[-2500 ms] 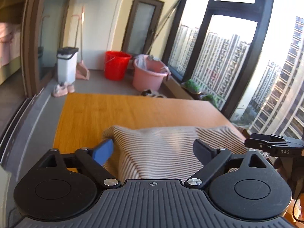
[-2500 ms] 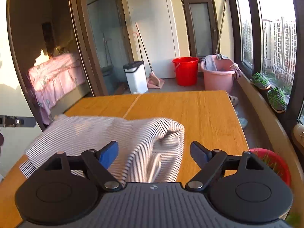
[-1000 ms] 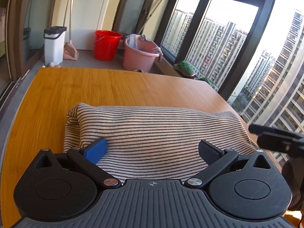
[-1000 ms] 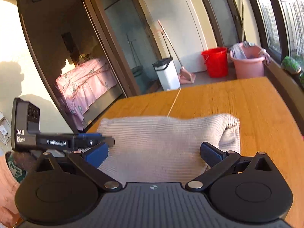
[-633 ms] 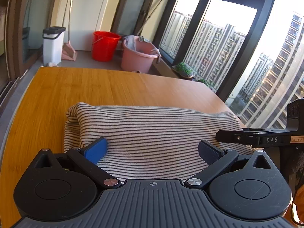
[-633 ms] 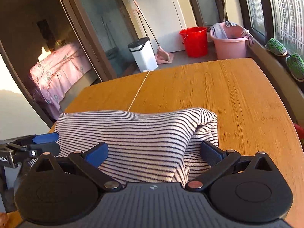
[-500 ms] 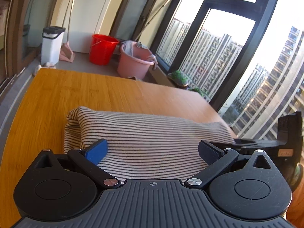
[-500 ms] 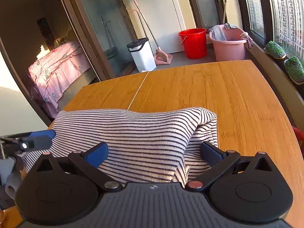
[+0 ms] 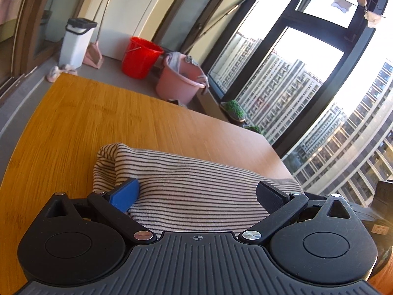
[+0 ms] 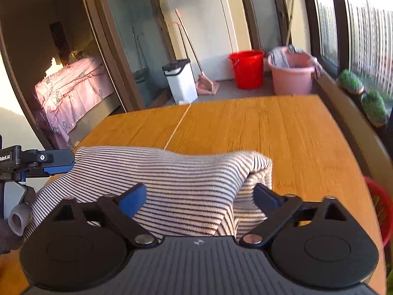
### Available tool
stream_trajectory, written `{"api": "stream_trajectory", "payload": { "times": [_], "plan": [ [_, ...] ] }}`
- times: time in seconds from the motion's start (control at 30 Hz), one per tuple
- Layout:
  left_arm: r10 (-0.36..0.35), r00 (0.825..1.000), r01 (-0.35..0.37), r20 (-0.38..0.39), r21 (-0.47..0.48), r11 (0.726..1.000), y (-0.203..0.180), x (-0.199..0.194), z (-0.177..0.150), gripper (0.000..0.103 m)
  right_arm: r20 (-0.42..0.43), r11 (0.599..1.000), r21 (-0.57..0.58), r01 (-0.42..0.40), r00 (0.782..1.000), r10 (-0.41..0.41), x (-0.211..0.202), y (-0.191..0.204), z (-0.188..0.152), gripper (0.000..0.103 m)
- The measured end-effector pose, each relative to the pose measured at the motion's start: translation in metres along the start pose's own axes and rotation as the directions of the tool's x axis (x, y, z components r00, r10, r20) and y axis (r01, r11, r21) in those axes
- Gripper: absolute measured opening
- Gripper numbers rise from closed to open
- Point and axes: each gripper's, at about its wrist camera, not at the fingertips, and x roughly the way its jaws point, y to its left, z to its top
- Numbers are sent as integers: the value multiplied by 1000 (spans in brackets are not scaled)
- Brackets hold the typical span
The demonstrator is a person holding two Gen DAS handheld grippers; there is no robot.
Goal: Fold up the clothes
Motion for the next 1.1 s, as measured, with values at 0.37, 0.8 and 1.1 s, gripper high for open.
{"api": "stream_trajectory", "payload": {
  "times": [0.37, 0.8, 1.1],
  "plan": [
    [85, 996, -84, -7, 92, 992, -37, -21, -12, 103, -66, 997, -51, -55, 997, 52, 20, 3, 0, 50],
    [-63, 976, 98, -207, 165, 981, -71, -27, -68, 103, -72, 994, -109, -15, 997, 7, -16, 6, -12, 51],
    [145, 983, -128, -111, 146, 981, -30, -12, -17, 103, -203, 920, -260, -292, 948, 244, -101, 71, -54, 75]
  ]
}}
